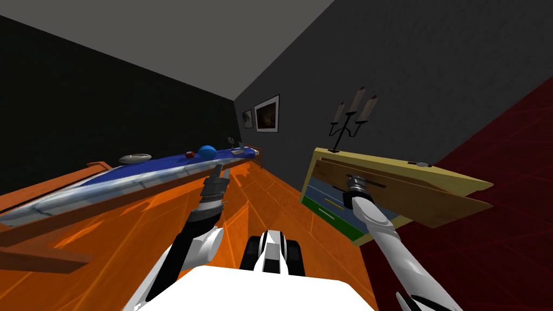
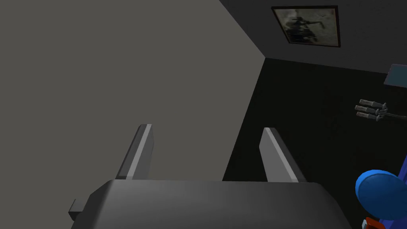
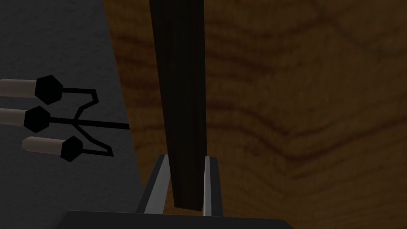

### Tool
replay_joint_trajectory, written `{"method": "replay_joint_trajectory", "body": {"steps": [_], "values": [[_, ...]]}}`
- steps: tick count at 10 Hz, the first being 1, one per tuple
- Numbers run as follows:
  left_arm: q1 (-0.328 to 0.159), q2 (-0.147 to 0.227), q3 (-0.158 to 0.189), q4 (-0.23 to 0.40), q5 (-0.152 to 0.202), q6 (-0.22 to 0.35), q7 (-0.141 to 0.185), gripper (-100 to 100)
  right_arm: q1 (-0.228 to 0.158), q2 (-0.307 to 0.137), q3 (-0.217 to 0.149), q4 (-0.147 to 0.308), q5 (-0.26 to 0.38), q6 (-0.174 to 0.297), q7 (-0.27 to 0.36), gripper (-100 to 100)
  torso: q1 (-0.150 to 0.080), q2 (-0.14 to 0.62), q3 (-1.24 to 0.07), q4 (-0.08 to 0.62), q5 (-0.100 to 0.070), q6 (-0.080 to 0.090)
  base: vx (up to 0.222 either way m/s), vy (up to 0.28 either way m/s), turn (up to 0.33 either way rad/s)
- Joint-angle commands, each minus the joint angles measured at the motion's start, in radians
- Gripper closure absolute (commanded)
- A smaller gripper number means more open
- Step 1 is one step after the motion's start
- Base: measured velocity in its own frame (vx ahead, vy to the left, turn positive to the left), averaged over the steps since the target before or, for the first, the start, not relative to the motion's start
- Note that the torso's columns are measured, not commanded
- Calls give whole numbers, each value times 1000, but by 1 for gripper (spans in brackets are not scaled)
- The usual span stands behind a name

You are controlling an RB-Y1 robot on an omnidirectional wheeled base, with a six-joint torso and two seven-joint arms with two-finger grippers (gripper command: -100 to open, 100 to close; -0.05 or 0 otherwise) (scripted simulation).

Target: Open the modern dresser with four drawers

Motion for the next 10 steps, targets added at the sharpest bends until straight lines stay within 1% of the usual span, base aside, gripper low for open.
{"method": "replay_joint_trajectory", "body": {"steps": [1,2,3,6,7,8,9,10], "values": [[-1,0,0,0,0,0,0,0,-69,-1,-69,74,40,-15,-10,100,3,5,3,-1,-2,-11,-215,61,187],[0,0,0,0,0,0,0,0,-96,-1,-69,106,40,-15,-10,100,5,3,2,0,0,-9,-105,42,16],[0,0,0,0,0,0,0,0,-88,-23,-63,119,18,-46,-8,-100,4,-2,-1,0,1,-5,-24,60,-32],[0,0,0,0,0,0,0,0,-110,-69,-74,156,-20,-86,1,-100,-2,-14,-9,-10,-8,-13,25,66,-37],[0,0,0,0,0,0,0,0,-117,-84,-78,168,-32,-100,4,-100,-1,-12,-8,-9,-7,-14,31,63,-34],[0,0,0,0,0,0,0,0,-117,-84,-78,168,-32,-100,4,-100,0,-11,-6,-8,-6,-14,20,33,-21],[0,0,0,0,0,0,0,0,-131,-115,-86,193,-57,-126,9,-100,0,-9,-5,-7,-5,-16,20,48,-13],[0,0,0,0,0,0,0,0,-138,-130,-89,205,-70,-140,12,-100,2,-8,-5,-6,-4,-14,23,64,-32]]}}
